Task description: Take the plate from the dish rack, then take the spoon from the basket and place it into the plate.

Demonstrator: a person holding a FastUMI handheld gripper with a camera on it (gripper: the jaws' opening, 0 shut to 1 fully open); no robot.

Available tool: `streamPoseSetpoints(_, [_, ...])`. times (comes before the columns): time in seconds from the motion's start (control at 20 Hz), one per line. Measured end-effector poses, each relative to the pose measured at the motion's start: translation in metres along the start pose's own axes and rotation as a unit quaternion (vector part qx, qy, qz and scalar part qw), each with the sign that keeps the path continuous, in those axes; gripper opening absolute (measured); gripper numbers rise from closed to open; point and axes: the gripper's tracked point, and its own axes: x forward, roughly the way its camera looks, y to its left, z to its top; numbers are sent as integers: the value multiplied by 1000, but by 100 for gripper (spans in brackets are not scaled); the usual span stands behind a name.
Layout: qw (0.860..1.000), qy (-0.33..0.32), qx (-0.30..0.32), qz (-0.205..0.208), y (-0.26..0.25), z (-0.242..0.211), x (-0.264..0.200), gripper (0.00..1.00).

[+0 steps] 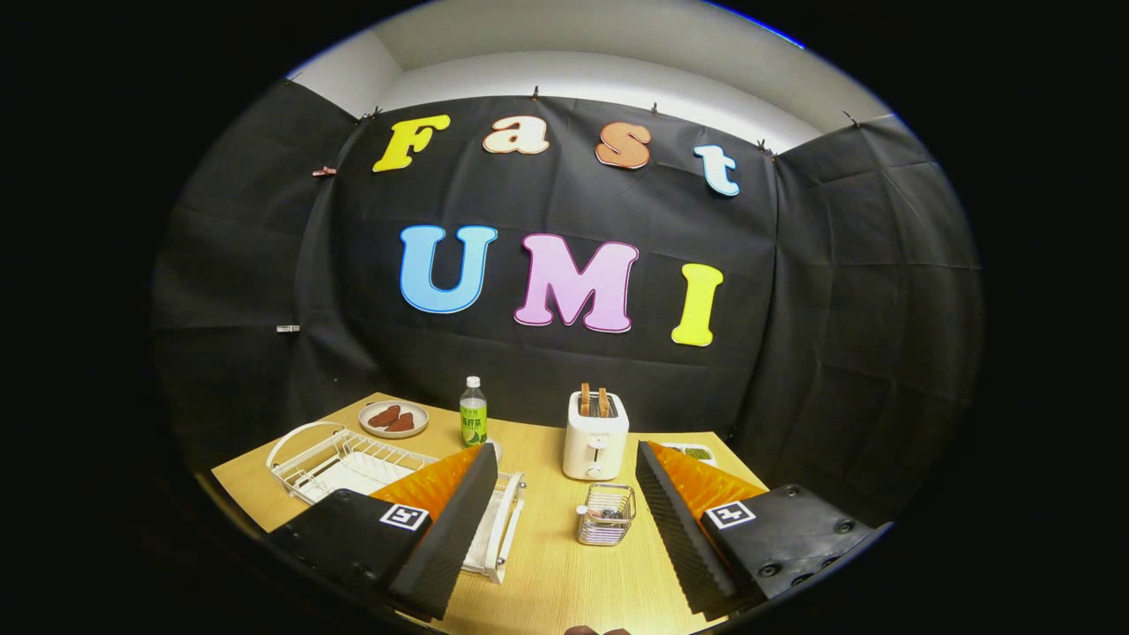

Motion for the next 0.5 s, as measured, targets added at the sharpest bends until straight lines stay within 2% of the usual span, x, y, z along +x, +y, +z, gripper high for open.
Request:
streamPoseSetpoints(0.35, [1000, 16, -9, 22, 13, -2, 25, 97])
streamPoseSetpoints(0.5, [999, 33, -1, 43, 29, -1, 45, 97])
